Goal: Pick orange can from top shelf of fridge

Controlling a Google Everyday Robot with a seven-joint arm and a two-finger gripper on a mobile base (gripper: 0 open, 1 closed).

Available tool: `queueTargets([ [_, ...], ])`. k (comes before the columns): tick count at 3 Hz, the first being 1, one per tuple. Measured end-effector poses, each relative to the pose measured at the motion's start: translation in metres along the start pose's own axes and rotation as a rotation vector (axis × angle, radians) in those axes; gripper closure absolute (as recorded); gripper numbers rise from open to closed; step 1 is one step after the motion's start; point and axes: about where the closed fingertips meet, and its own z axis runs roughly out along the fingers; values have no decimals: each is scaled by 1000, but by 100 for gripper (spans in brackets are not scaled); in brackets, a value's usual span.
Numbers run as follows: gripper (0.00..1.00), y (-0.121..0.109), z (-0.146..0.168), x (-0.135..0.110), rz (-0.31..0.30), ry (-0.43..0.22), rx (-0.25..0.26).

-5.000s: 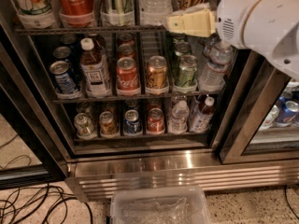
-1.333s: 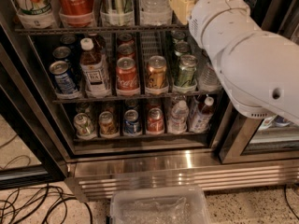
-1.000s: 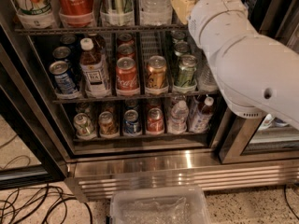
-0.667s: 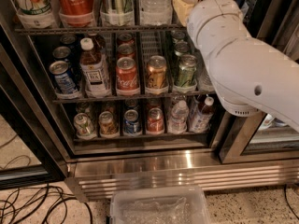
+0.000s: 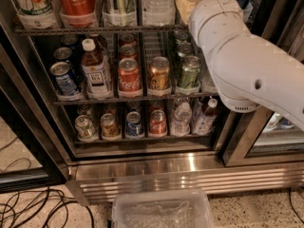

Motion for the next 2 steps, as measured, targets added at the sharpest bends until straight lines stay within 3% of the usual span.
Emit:
queueTargets([
  [2, 38, 4, 17, 6, 22, -1, -20],
])
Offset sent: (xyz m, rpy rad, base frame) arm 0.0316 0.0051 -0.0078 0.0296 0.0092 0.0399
